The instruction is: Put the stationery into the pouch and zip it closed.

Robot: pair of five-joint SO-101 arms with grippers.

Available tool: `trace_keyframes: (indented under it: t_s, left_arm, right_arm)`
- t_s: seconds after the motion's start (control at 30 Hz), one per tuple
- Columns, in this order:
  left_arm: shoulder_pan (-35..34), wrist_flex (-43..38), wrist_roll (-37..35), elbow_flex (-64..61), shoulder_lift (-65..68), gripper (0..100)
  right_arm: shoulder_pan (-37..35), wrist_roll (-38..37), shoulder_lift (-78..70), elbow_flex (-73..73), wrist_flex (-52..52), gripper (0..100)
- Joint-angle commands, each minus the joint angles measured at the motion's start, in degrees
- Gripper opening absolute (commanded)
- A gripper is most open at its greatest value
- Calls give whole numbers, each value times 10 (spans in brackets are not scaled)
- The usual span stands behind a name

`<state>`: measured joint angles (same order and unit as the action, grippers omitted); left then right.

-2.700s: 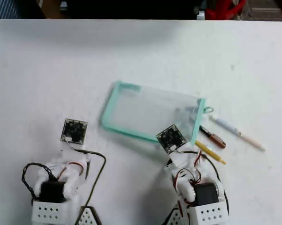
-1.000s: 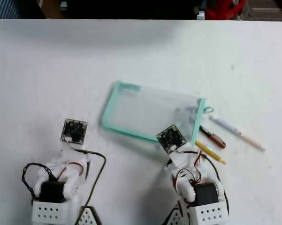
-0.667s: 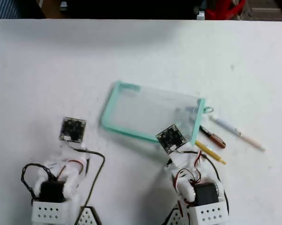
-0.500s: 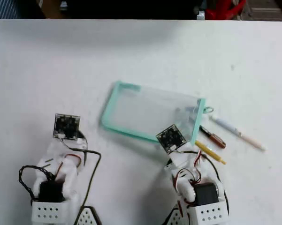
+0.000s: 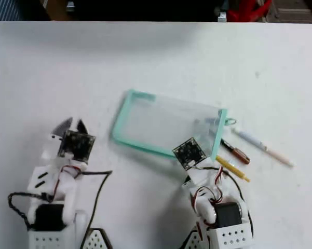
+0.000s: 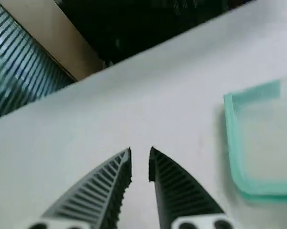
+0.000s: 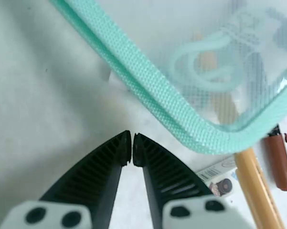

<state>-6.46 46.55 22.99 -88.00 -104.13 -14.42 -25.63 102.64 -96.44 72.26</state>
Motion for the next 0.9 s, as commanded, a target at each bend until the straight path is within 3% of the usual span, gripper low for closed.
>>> trace_keyframes:
  t_s: [0.0, 0.17, 0.47, 0.57, 0.77, 0.87]
  left_arm:
    - [65, 35, -27, 108, -3, 95]
    - [124, 38, -66, 124, 51, 120]
    - [127, 46, -67, 259, 393, 120]
    - [152, 42, -65, 258, 403, 124]
    - [292, 31, 18, 279, 409, 195]
    - [296, 4, 21, 283, 419, 195]
  right_arm:
    - [2, 0, 5, -4, 4, 21]
    - [6, 1, 5, -4, 4, 21]
    - [7, 1, 5, -4, 4, 18]
    - [3, 1, 5, -4, 4, 21]
    - [2, 1, 4, -4, 4, 19]
    - [2, 1, 4, -4, 4, 18]
